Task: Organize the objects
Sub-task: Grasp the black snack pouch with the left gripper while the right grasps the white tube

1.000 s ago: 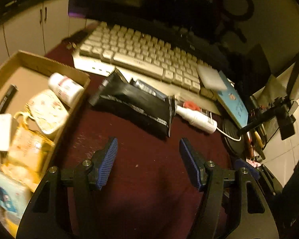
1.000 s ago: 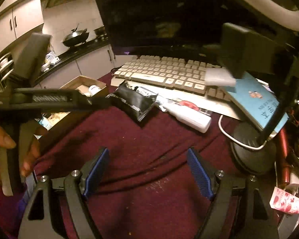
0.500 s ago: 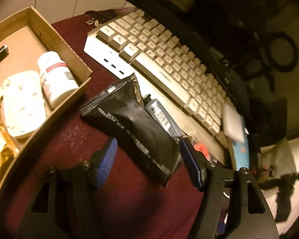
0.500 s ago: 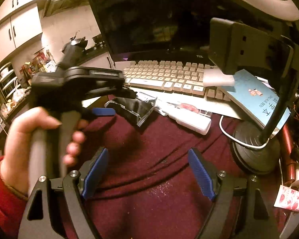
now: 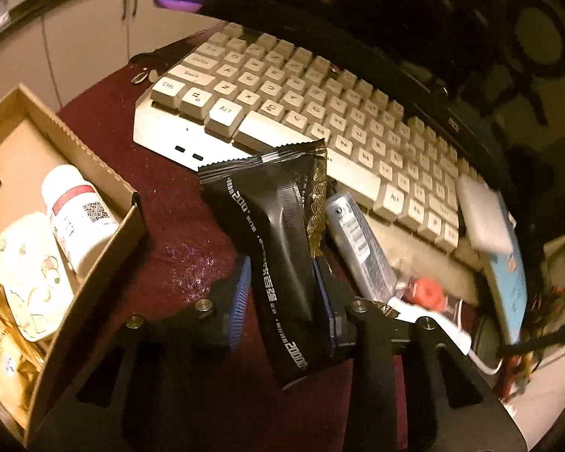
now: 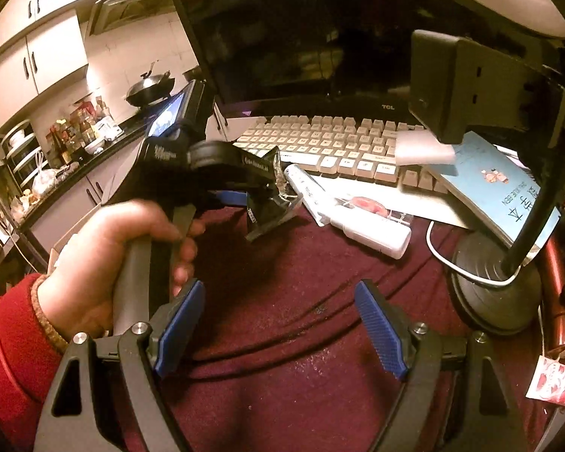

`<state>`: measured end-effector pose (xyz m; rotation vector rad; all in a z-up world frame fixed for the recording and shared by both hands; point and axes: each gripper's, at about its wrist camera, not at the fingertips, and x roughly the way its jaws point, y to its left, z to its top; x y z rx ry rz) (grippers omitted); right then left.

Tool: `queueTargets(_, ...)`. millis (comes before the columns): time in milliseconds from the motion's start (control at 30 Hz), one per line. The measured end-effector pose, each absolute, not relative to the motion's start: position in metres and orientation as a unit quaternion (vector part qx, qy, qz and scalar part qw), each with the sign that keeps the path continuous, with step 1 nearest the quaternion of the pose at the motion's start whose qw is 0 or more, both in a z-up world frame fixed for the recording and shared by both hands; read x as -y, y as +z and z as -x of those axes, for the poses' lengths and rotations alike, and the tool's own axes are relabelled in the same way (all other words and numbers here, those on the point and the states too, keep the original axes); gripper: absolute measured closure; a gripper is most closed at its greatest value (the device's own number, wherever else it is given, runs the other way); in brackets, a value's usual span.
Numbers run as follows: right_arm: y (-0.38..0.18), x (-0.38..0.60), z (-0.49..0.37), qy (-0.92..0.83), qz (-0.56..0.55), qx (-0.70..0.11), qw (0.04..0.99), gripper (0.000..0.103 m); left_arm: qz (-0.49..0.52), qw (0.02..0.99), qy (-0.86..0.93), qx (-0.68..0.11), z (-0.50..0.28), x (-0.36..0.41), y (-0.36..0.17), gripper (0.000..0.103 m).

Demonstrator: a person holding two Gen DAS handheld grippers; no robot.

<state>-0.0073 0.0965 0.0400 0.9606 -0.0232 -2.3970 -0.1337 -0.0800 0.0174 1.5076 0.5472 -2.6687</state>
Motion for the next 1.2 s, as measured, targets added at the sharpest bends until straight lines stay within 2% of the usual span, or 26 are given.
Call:
queueTargets(300, 0.039, -0.092, 0.011, -0.879, -0.381, 0.004, 0.288, 0.021, -0.522, -0.049, -0.843, -0.122, 0.098, 0.066, 0.020, 0.075)
queueTargets(433, 0.041, -0.094, 0.016, -0.878, -0.385, -0.028, 0.285, 0.021, -0.534, -0.083, -0.837, -0.084, 0.070, 0.084, 0.022, 0.075)
queueTargets(567, 0.038, -0.076, 0.013, -0.876, -0.373, -0.120, 0.281, 0.021, -0.527, -0.105, -0.839, -0.080, 0.038, 0.115, 0.021, 0.074)
queueTargets(700, 0.017, -0.034, 0.018, -0.857, -0.355, -0.276, 0.252, 0.039, -0.521, -0.120, -0.842, -0.072, 0.017, 0.105, 0.022, 0.074)
queueTargets(800, 0.013, -0.021, 0.034, -0.857, -0.323, -0.335, 0.219, 0.039, -0.519, -0.128, -0.841, -0.079, 0.008, 0.100, 0.021, 0.075)
queueTargets(1067, 0.005, -0.027, 0.082, -0.857, -0.328, -0.342, 0.203, 0.039, -0.525, -0.125, -0.839, -0.077, 0.007, 0.100, 0.023, 0.073)
queueTargets(1200, 0.000, -0.039, 0.102, -0.852, -0.365, -0.304, 0.221, 0.041, -0.517, -0.122, -0.845, -0.069, 0.011, 0.096, 0.021, 0.069)
